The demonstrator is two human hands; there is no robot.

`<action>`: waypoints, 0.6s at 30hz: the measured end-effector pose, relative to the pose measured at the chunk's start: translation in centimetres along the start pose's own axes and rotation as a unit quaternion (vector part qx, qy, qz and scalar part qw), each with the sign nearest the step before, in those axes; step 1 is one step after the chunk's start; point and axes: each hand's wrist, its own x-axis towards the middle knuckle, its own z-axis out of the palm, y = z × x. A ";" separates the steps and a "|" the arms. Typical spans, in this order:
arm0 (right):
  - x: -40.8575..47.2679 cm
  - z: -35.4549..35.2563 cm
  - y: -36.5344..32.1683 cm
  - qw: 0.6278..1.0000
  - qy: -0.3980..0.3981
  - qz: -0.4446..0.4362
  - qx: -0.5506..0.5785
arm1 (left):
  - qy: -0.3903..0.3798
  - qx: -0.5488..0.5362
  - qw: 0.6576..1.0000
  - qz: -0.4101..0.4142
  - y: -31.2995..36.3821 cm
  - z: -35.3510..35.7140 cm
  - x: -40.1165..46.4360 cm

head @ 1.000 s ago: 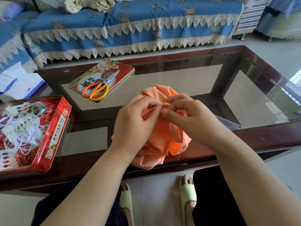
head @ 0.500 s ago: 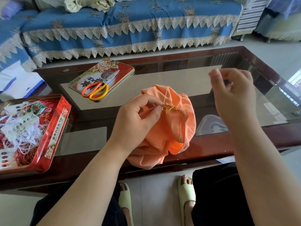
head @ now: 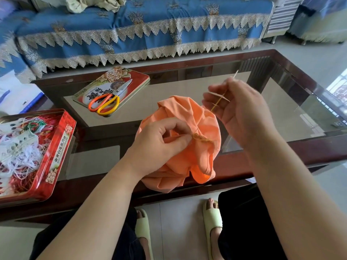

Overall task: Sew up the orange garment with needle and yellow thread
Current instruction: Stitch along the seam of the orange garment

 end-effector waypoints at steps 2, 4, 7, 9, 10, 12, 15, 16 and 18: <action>0.7 -1.0 -0.8 0.992 -0.024 0.062 0.104 | -0.024 -0.051 0.998 -0.027 0.1 -0.2 0.0; 0.9 -1.9 -1.2 0.994 -0.055 0.092 0.028 | -0.040 -0.108 0.992 -0.049 0.3 -0.3 0.1; 0.8 -2.5 -1.2 0.967 -0.121 0.098 -0.202 | -0.060 -0.146 0.986 -0.056 0.6 -0.5 0.1; 0.4 -2.5 -1.1 0.930 -0.174 0.123 -0.299 | -0.068 -0.152 0.985 -0.054 0.6 -0.4 0.0; 0.1 -2.4 -1.0 0.916 -0.197 0.139 -0.321 | -0.070 -0.151 0.985 -0.053 0.5 -0.5 -0.1; -0.2 -2.0 -0.7 0.898 -0.233 0.169 -0.334 | -0.071 -0.133 0.988 -0.042 0.4 -0.6 -0.1; -0.4 -1.7 0.0 0.879 -0.294 0.206 -0.315 | -0.066 -0.093 0.993 -0.015 0.4 -0.7 -0.1; -0.5 -1.6 0.3 0.874 -0.311 0.213 -0.307 | -0.062 -0.084 0.994 -0.010 0.4 -0.8 -0.1; -0.4 -1.4 0.7 0.875 -0.314 0.220 -0.294 | -0.056 -0.073 0.996 0.001 0.3 -0.8 -0.2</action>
